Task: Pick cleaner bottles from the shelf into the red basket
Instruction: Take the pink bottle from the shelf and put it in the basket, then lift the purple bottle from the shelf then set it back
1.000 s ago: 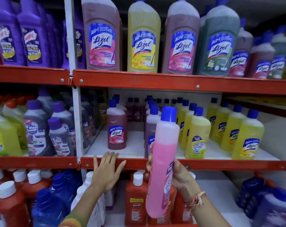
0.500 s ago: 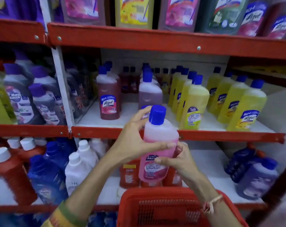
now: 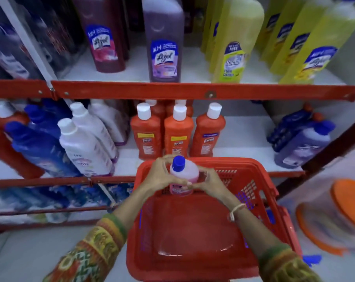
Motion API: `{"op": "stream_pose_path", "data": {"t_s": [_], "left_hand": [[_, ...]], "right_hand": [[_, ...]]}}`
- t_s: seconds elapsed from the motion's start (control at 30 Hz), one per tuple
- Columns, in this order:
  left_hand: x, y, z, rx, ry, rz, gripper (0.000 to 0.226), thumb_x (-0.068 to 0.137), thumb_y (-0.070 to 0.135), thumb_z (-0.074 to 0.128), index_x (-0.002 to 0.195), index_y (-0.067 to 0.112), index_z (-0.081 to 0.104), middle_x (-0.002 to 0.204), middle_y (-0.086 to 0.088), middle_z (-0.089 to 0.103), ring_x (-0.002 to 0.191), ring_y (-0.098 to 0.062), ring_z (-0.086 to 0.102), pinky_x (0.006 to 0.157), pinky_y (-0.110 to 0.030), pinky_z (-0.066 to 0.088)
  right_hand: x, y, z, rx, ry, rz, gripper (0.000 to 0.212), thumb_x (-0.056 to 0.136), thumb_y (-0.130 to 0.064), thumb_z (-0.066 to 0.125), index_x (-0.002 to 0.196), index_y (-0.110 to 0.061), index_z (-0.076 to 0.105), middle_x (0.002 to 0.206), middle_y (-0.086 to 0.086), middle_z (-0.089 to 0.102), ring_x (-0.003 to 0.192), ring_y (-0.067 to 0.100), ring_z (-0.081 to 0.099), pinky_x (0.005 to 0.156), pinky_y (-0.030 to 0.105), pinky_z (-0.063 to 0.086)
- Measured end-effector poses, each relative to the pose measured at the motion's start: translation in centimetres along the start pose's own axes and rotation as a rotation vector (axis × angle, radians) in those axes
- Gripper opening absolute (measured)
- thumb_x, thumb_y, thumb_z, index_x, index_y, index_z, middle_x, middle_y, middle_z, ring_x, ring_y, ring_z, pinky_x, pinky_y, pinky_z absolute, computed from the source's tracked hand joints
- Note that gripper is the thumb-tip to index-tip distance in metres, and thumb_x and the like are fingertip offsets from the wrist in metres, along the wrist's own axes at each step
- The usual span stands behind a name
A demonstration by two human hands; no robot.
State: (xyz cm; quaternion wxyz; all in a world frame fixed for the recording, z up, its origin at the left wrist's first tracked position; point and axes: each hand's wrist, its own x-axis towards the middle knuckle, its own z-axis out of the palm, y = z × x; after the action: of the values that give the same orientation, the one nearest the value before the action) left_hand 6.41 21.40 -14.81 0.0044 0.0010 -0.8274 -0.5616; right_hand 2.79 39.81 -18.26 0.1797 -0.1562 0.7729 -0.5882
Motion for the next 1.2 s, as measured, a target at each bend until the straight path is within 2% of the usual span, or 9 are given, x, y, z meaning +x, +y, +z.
{"op": "stream_pose_path", "data": {"t_s": [0.2,0.33,0.4,0.57,0.77,0.87,1.0,1.07,1.2], "left_hand": [[-1.6,-6.3,3.4,-0.061,-0.016,-0.222,0.068,0.028,0.030,0.086,0.094,0.020,0.075,0.091,-0.009,0.075,0.079,-0.010,0.061,0.081,-0.047,0.057],[-1.8,-9.4,4.8,-0.012,-0.045,-0.320,0.068,0.026,0.031,0.080,0.094,0.020,0.075,0.089,-0.013,0.076,0.077,-0.011,0.060,0.078,-0.052,0.056],[-2.0,-10.5,5.4,0.004,-0.048,-0.349,0.069,0.026,0.031,0.079,0.093,0.020,0.075,0.090,-0.014,0.076,0.077,-0.011,0.061,0.077,-0.052,0.057],[-2.3,-10.8,5.9,-0.026,-0.048,-0.400,0.069,0.023,0.033,0.082,0.090,0.021,0.074,0.088,-0.009,0.075,0.077,-0.012,0.062,0.078,-0.043,0.059],[-2.6,-10.9,6.3,-0.019,-0.040,-0.422,0.079,0.023,0.040,0.080,0.096,0.011,0.074,0.090,-0.008,0.074,0.081,-0.011,0.063,0.077,-0.031,0.056],[-2.6,-10.9,6.0,0.001,-0.058,-0.420,0.076,0.027,0.032,0.084,0.098,0.008,0.072,0.090,-0.005,0.072,0.082,-0.009,0.062,0.073,-0.022,0.053],[-2.3,-10.2,5.2,0.151,-0.111,-0.431,0.060,0.048,-0.005,0.086,0.104,0.006,0.070,0.098,-0.009,0.073,0.091,-0.015,0.062,0.078,-0.031,0.053],[-2.3,-9.7,5.0,0.212,-0.125,-0.424,0.063,0.051,-0.007,0.082,0.111,0.007,0.067,0.108,-0.012,0.072,0.100,-0.019,0.064,0.084,-0.031,0.052],[-3.2,-7.8,3.7,0.382,-0.161,-0.376,0.063,0.066,0.003,0.074,0.126,0.012,0.056,0.126,-0.010,0.064,0.117,-0.025,0.058,0.096,-0.030,0.044]], "right_hand": [[0.0,6.7,1.7,-0.171,-0.005,0.155,0.063,0.048,-0.025,0.087,0.106,-0.009,0.071,0.100,0.002,0.070,0.093,0.010,0.058,0.091,0.043,0.053],[-0.5,9.0,2.8,-0.217,-0.026,0.268,0.058,0.058,-0.008,0.088,0.112,-0.005,0.068,0.101,0.000,0.068,0.097,0.009,0.056,0.083,0.024,0.049],[-0.9,9.9,3.3,-0.236,-0.025,0.296,0.059,0.057,-0.012,0.089,0.112,-0.009,0.069,0.105,0.003,0.072,0.096,0.008,0.058,0.078,0.016,0.047],[-1.0,11.3,4.1,-0.223,-0.004,0.355,0.060,0.054,-0.013,0.090,0.111,-0.012,0.069,0.105,0.008,0.074,0.093,0.012,0.063,0.089,0.030,0.053],[-0.6,11.9,4.0,-0.328,-0.079,0.400,0.062,0.062,-0.015,0.086,0.120,-0.011,0.064,0.118,0.009,0.070,0.109,0.020,0.063,0.080,0.013,0.041],[-0.5,11.9,4.1,-0.373,-0.085,0.391,0.062,0.064,-0.016,0.085,0.121,-0.010,0.063,0.121,0.011,0.069,0.113,0.024,0.062,0.082,0.018,0.038],[-0.4,10.8,4.0,-0.439,-0.164,0.335,0.060,0.066,-0.017,0.084,0.122,-0.010,0.062,0.121,0.012,0.069,0.107,0.021,0.064,0.088,0.023,0.045],[-0.2,9.9,3.0,-0.457,-0.236,0.304,0.061,0.066,-0.014,0.085,0.122,-0.009,0.061,0.122,0.011,0.069,0.107,0.021,0.064,0.096,0.027,0.047],[-0.1,5.6,0.4,-0.556,-0.349,0.160,0.063,0.069,-0.014,0.082,0.128,-0.016,0.057,0.127,0.000,0.065,0.115,0.011,0.059,0.098,0.019,0.043]]}}
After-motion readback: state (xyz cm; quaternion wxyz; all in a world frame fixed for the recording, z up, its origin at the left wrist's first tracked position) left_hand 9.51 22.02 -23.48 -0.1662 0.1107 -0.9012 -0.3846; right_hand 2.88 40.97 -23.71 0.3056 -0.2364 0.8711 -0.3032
